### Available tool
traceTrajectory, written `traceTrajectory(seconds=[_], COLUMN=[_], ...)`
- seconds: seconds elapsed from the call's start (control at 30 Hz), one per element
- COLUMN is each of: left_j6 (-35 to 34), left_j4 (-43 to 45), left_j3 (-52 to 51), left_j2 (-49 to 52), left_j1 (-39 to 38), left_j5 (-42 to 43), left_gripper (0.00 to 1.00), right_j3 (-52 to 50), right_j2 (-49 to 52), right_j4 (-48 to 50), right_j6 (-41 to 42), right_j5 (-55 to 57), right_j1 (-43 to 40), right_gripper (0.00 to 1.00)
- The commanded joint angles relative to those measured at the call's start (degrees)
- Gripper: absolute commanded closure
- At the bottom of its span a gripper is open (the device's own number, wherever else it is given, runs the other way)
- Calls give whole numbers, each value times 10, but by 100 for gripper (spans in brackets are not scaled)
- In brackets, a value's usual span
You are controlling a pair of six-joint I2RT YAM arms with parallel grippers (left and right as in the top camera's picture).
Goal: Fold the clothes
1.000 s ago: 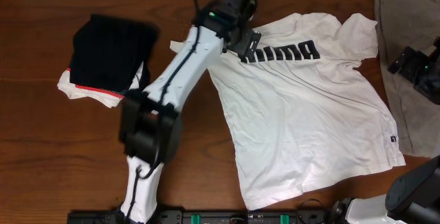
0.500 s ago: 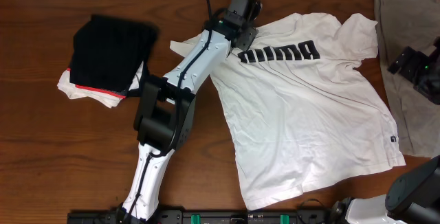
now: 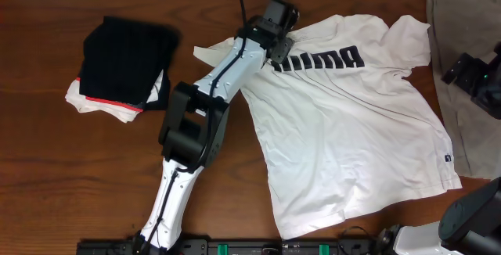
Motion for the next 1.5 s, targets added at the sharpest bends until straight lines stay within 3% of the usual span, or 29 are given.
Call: traceTrajectory(seconds=[0.0, 0.23, 0.67, 0.87, 1.03, 1.27, 1.37, 1.47], left_j6=[10, 10, 10, 10, 10, 10, 10, 9], left_j4=[3, 19, 33, 32, 33, 33, 32, 30], left_j3=[2, 2, 2, 2, 2, 2, 2, 2], left_j2=[5, 10, 26, 26, 26, 26, 26, 26], left_j1=[-5, -6, -6, -7, -7, -7, -7, -7], left_j5=[-7, -7, -82, -82, -82, -81, -81, -81], left_gripper=[36, 36, 39, 58, 59, 87, 88, 83], right_j3=[0, 0, 0, 0, 0, 0, 0, 0], right_j2=[2, 2, 2, 2, 2, 2, 2, 2], right_j4=[0, 0, 0, 0, 0, 0, 0, 0], right_j6=[-4, -4, -4, -4, -4, -4, -4, -4], right_j5=[6, 6, 6, 6, 6, 6, 6, 6], right_j1=[-2, -2, -2, -2, -2, -2, -2, -2], right_gripper=[1, 1, 1, 1, 1, 1, 1, 1])
